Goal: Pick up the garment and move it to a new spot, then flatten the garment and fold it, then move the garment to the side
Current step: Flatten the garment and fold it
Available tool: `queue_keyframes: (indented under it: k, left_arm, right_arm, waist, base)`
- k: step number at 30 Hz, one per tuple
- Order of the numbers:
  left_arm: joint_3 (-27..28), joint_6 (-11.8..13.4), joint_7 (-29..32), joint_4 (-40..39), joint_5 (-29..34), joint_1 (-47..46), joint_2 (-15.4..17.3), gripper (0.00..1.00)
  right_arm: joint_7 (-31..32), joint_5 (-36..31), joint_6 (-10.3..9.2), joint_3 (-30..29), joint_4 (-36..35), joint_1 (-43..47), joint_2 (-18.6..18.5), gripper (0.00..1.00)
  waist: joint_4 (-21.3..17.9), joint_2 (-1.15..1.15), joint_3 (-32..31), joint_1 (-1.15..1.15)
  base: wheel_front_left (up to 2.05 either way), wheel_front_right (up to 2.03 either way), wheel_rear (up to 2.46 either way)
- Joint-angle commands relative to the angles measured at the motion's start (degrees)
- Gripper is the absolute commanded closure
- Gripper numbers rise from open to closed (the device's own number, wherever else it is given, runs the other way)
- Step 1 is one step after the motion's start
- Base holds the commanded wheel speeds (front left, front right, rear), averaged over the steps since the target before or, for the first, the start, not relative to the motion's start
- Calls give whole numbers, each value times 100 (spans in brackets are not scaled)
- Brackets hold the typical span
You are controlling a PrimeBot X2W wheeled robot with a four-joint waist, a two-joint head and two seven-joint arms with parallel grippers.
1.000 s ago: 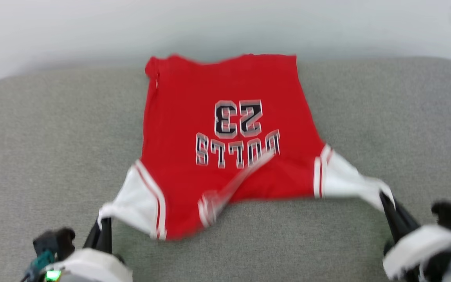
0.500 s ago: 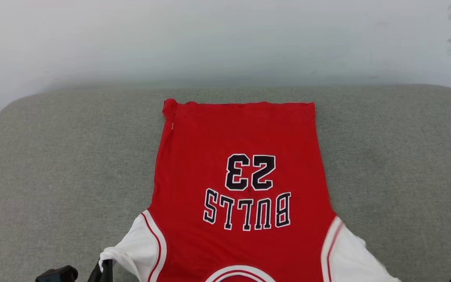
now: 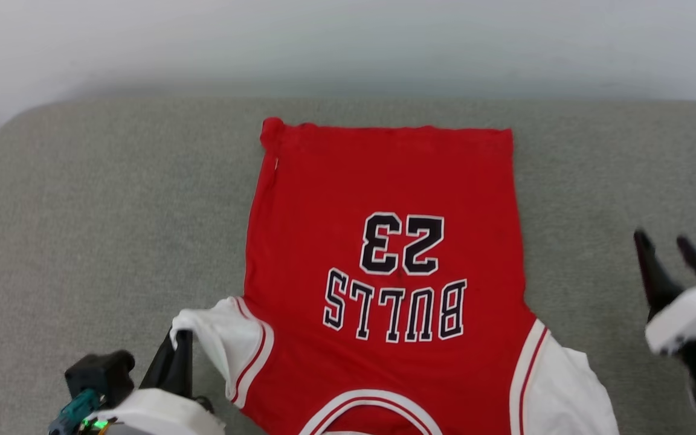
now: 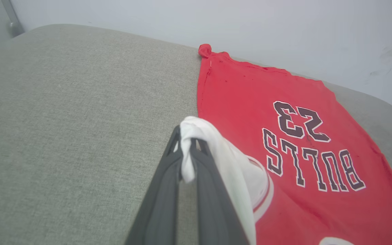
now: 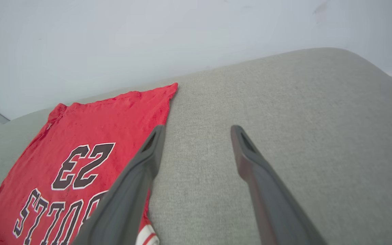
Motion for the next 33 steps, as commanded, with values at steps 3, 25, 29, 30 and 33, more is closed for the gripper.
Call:
queue_keyframes:
  k: [3,25,29,30,33]
  left_arm:
    - [-99,-85,-46,-88,105,-339,-7,100]
    - [-739,-738,-628,382,408,-2041,-557,100]
    - [-782,-772,-667,475,420,-2126,-580,100]
    - [-788,-777,-672,502,419,-2133,-580,100]
    - [-804,-774,-681,557,419,-2163,-581,100]
  right_arm:
    - [181,107,-2,24,552,-841,-244,0]
    - [3204,-652,-2,535,3780,-5430,-1142,0]
    - [3613,-837,-3,361,4334,-5368,-974,0]
    - [3738,-880,-2,318,4473,-5310,-911,0]
    - [3975,-988,-2,209,4732,-5235,-792,95]
  waist:
    - [289,0,495,0]
    - [1552,0,2396,0]
    - [1583,0,2459,0]
    - [1580,0,2458,0]
    - [1575,0,2421,0]
  base:
    - [0,0,0]
    - [0,0,0]
    - [0,0,0]
    - [0,0,0]
    - [0,0,0]
